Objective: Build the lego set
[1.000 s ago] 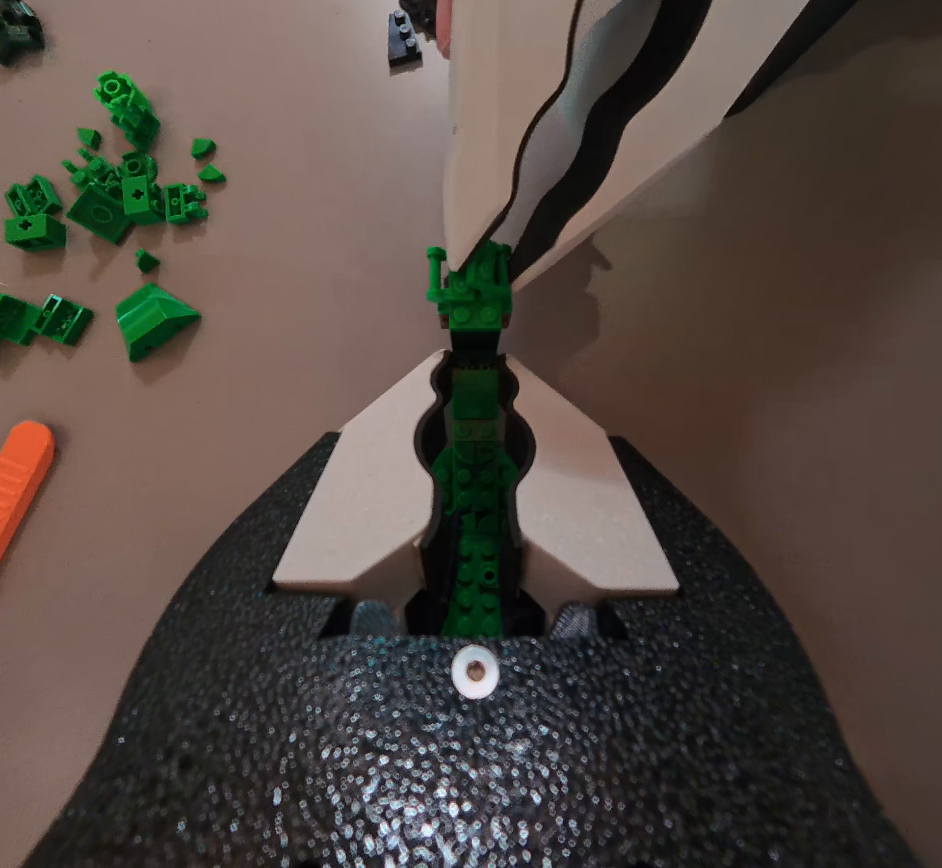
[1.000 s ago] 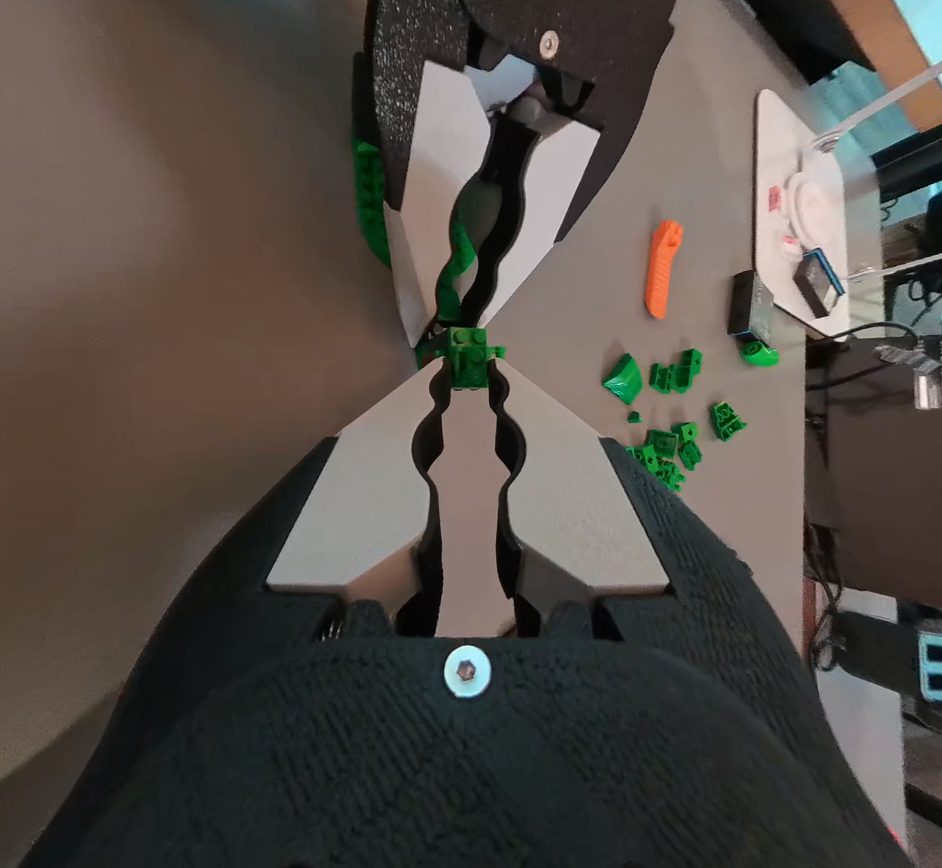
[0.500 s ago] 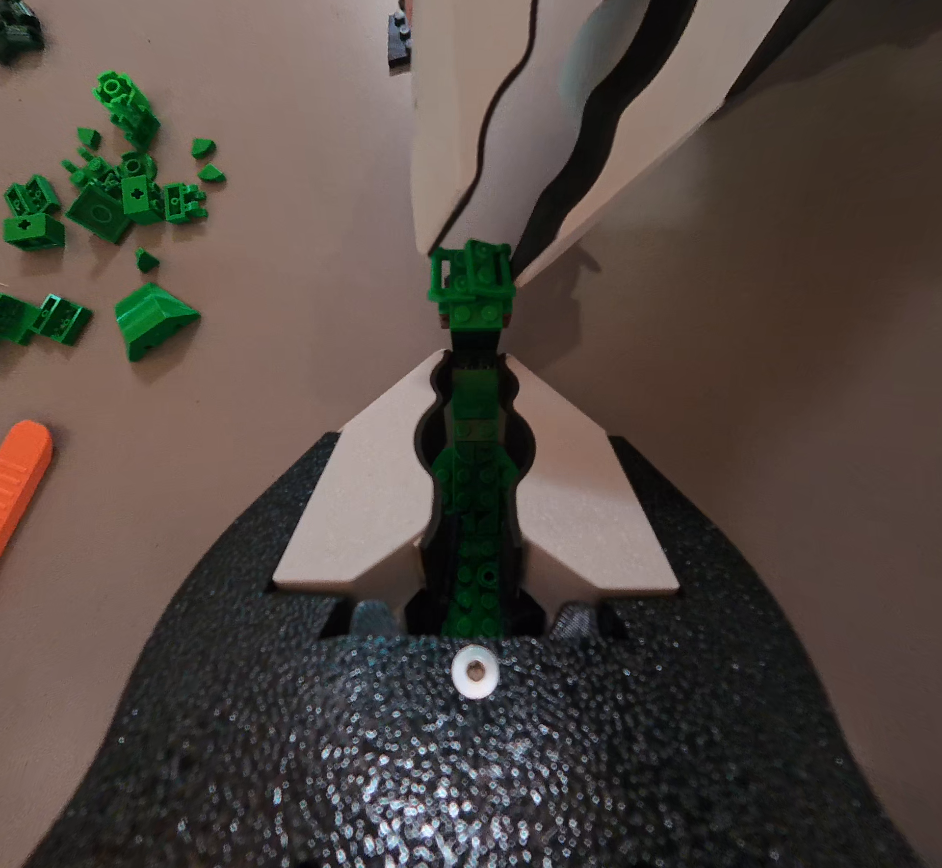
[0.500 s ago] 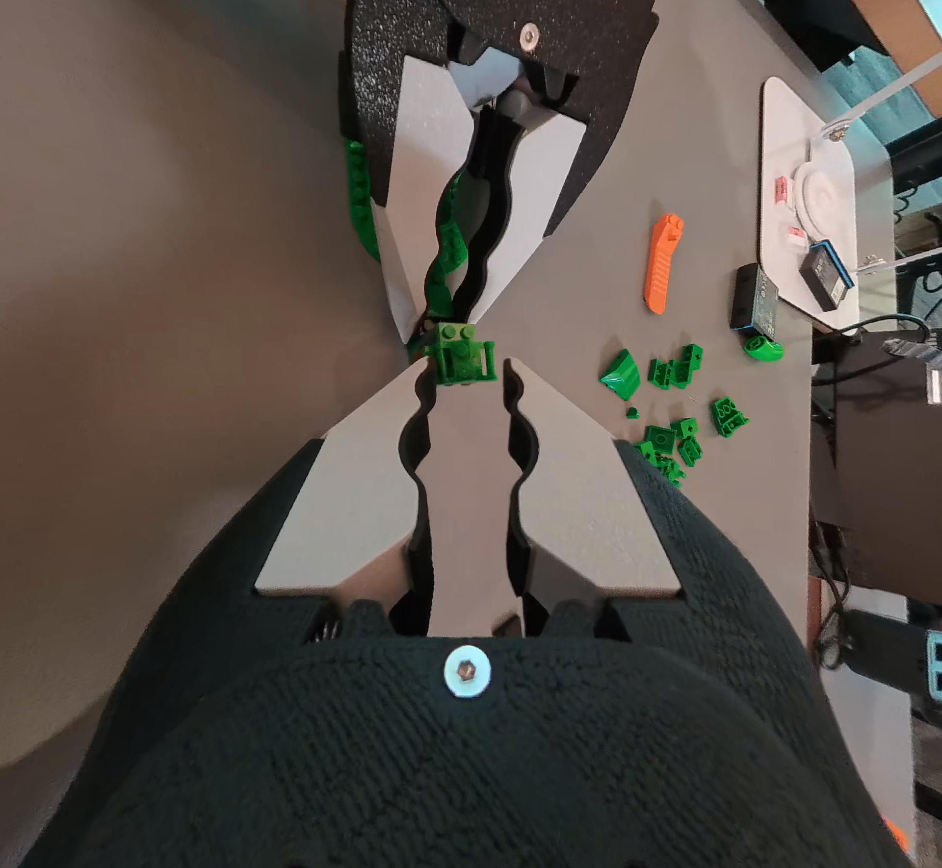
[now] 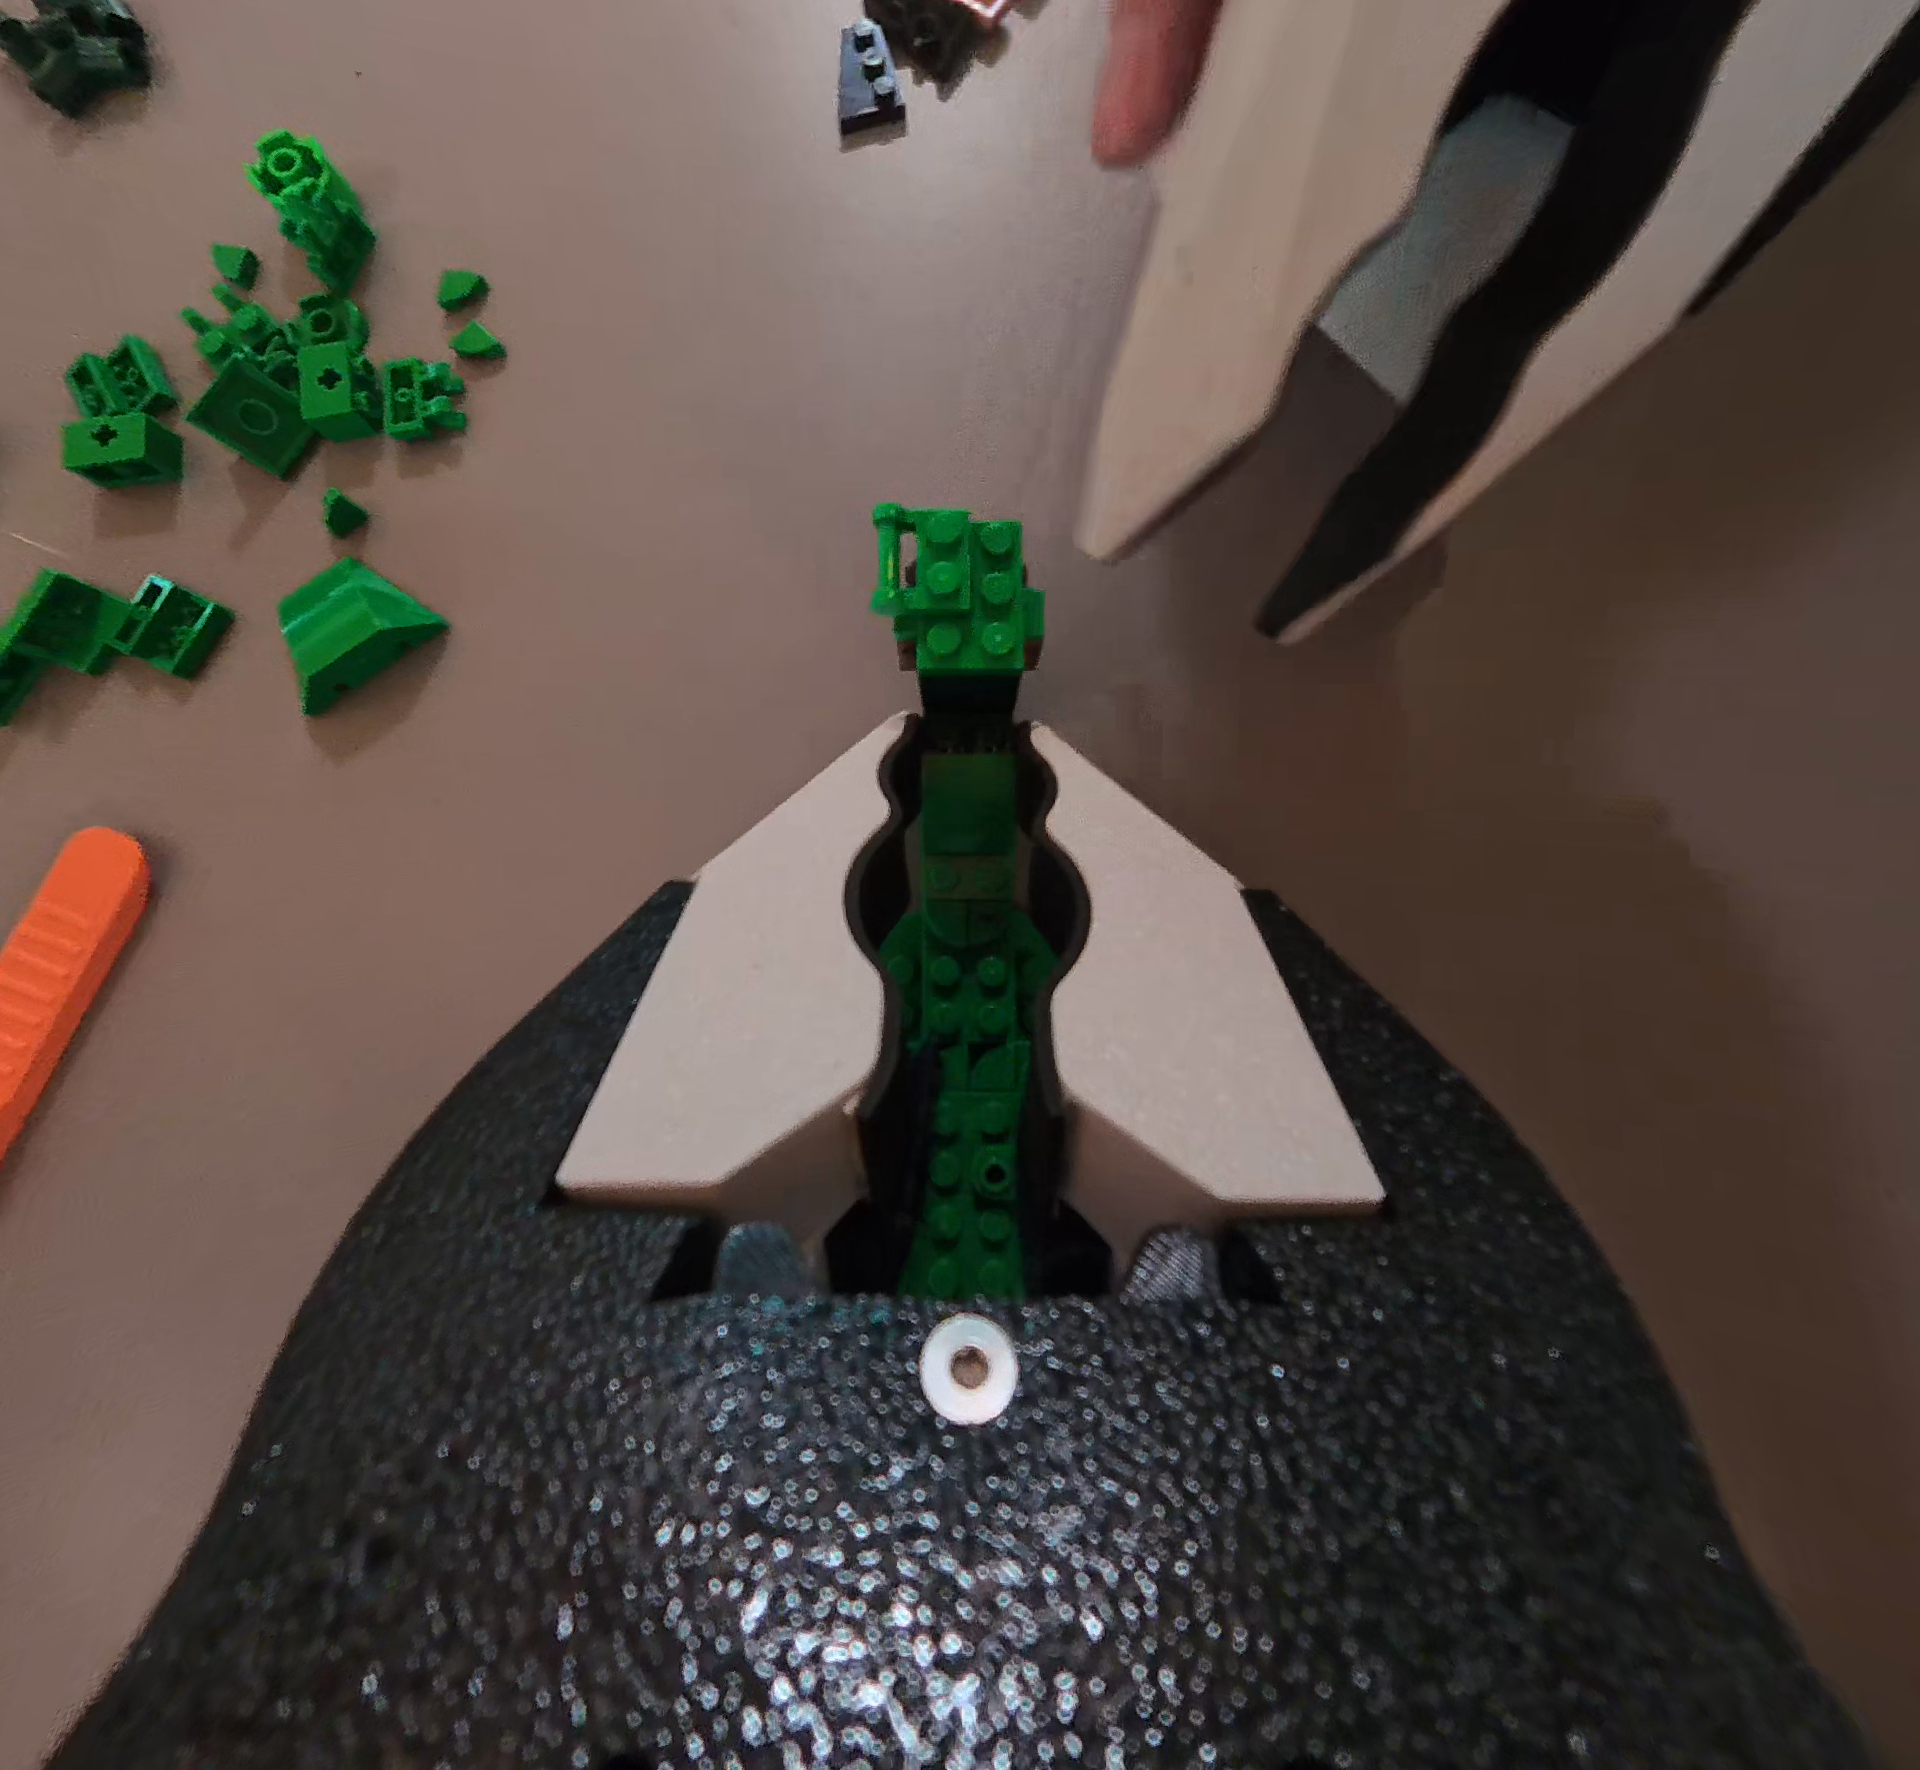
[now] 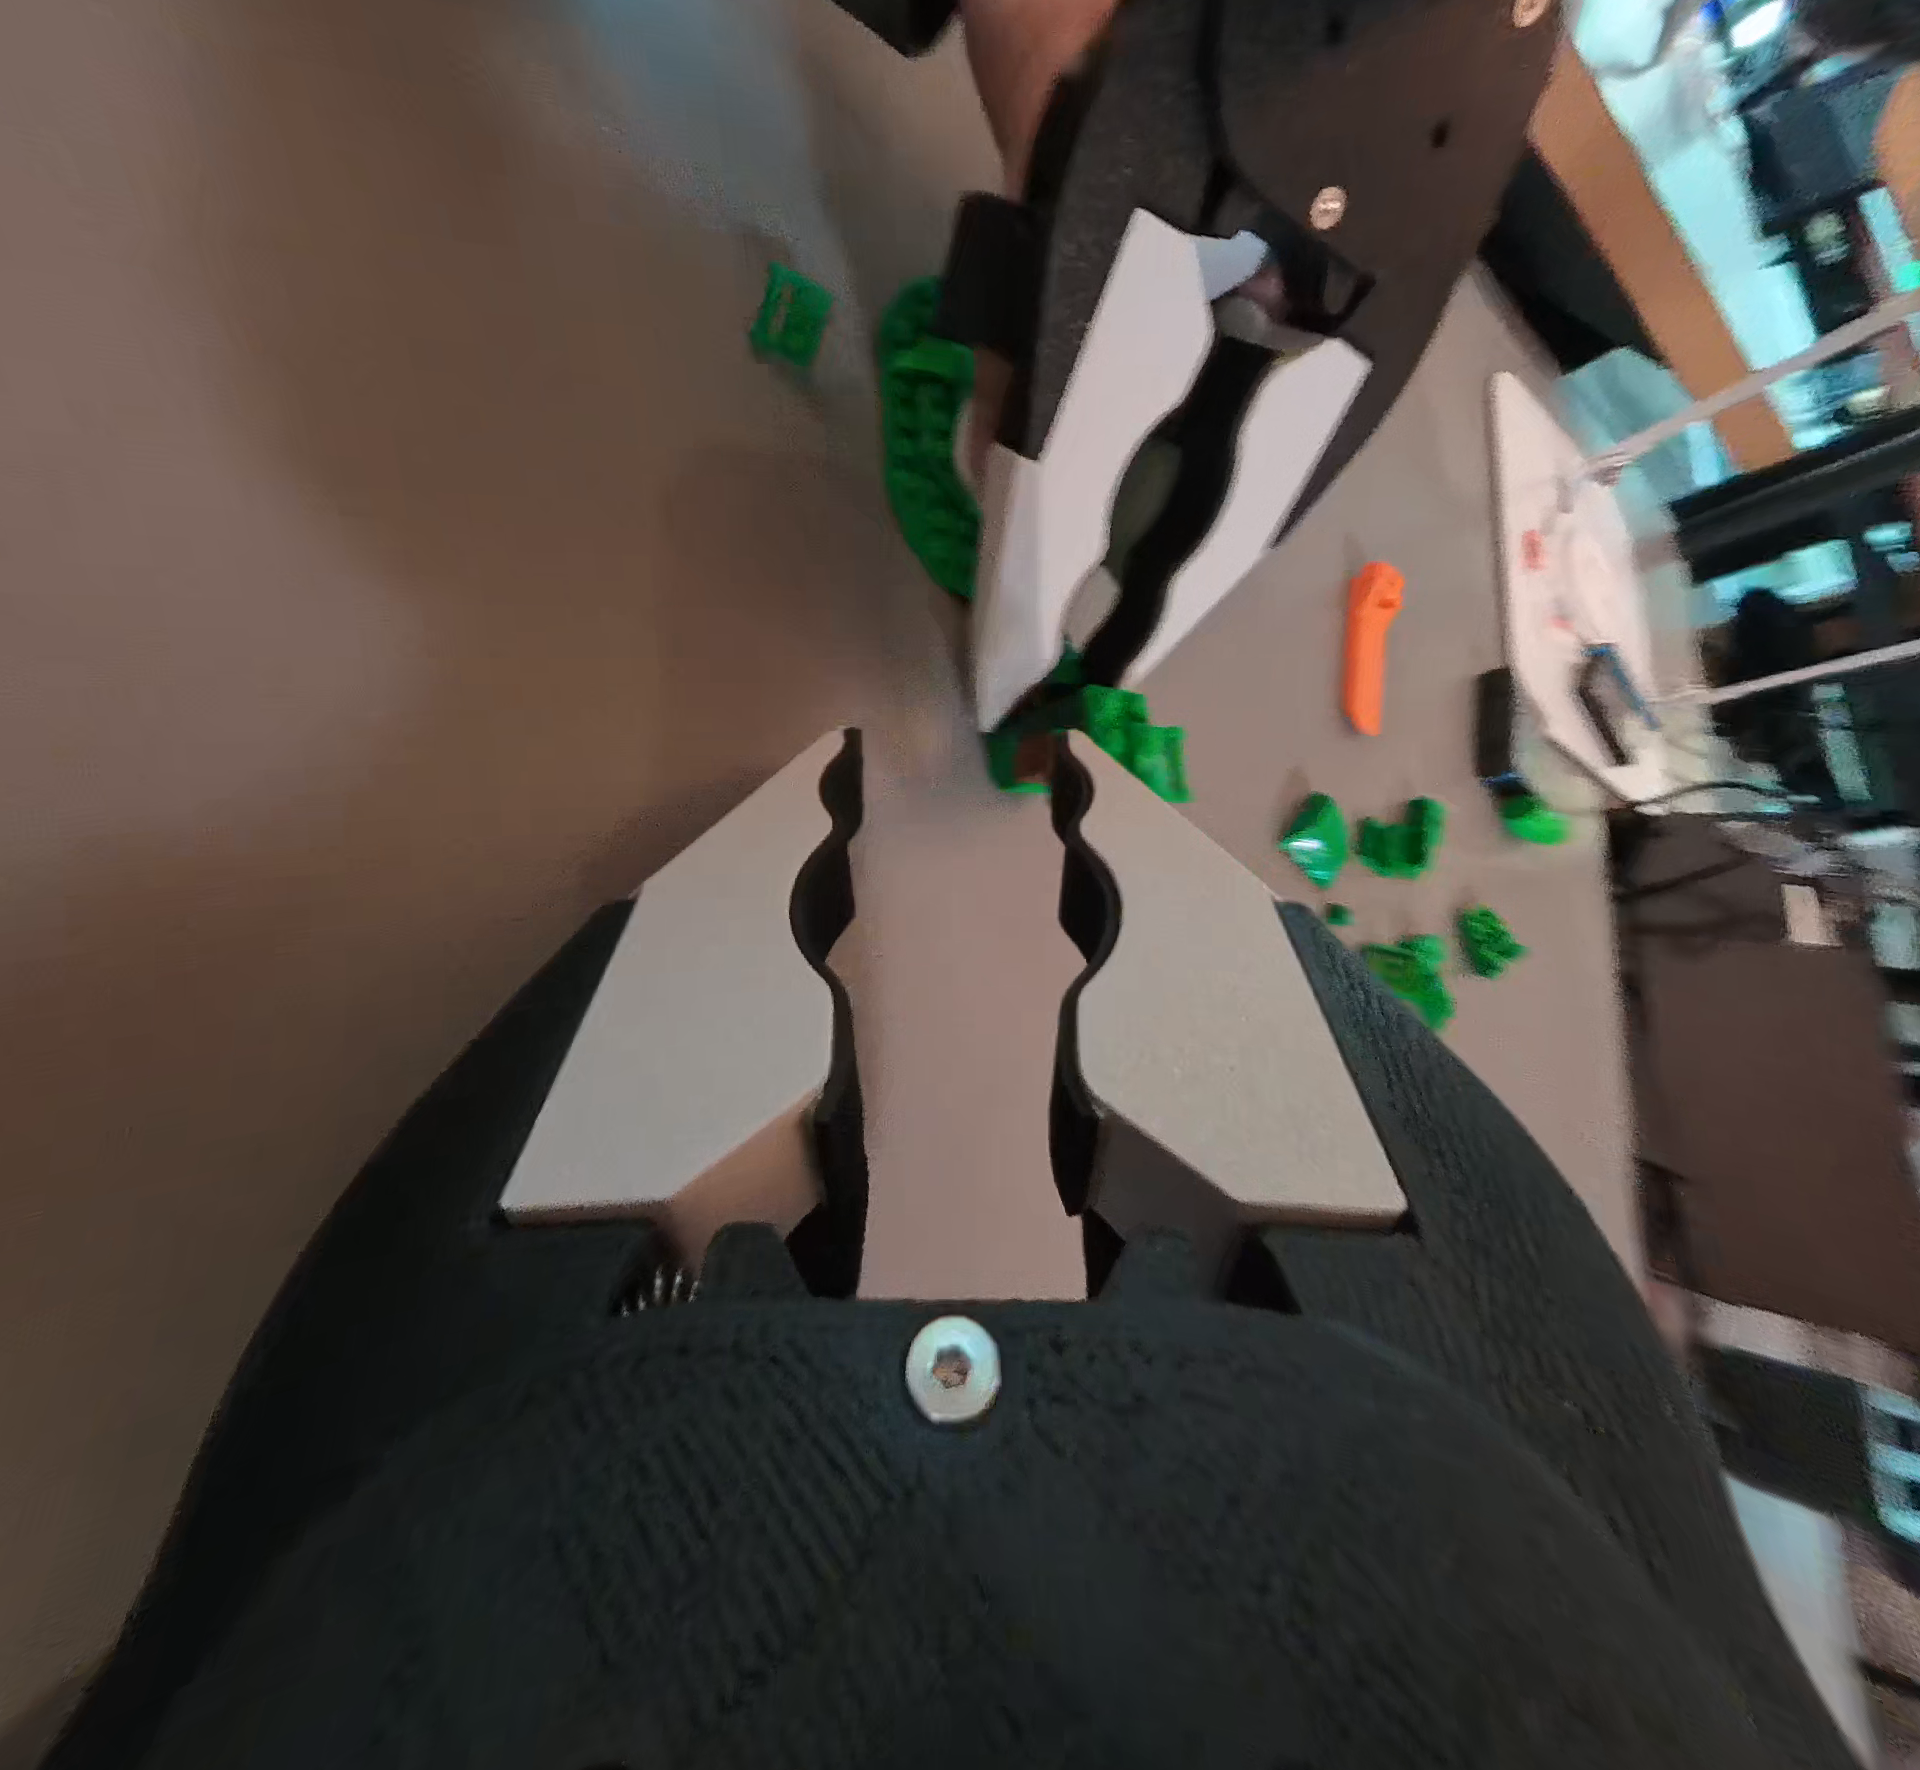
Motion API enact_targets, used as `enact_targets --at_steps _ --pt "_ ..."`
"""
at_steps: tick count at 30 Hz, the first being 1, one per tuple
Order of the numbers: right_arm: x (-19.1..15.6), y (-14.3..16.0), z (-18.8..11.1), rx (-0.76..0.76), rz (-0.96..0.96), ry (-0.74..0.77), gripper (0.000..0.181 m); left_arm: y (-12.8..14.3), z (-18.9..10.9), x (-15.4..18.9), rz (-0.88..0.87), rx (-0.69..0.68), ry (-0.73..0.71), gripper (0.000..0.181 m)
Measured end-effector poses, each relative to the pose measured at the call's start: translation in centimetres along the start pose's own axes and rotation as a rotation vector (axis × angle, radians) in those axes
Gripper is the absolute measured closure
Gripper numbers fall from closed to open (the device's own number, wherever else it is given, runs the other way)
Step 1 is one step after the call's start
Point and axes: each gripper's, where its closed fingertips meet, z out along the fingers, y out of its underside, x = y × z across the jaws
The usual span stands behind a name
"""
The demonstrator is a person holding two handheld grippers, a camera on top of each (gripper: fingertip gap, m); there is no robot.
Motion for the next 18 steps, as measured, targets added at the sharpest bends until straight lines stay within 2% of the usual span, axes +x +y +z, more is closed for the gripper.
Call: enact_targets --at_steps 4,8,13,16,18 --pt "-2.2 -1.0 0.6 0.052 0.116 -0.137 0.146 -0.1 0.0 -0.6 -0.024 0.011 -0.03 0.166" --pt "-2.0 -2.2 0.9 0.084 0.094 -0.102 0.146 -1.4 -0.7 -1.5 -0.061 0.11 -0.065 0.159" --pt "-0.3 -4.4 -0.2 0.199 0.084 0.083 0.145 -4.9 -5.0 -2.4 -0.088 0.355 -0.118 0.118" --pt "0.4 -6.0 -1.5 0.305 0.094 0.23 0.144 -7.1 -7.7 -1.2 -0.011 0.494 -0.141 0.09" --pt "0.5 -6.7 -2.4 0.366 0.108 0.316 0.145 -7.7 -9.3 -0.5 0.052 0.545 -0.196 0.089"
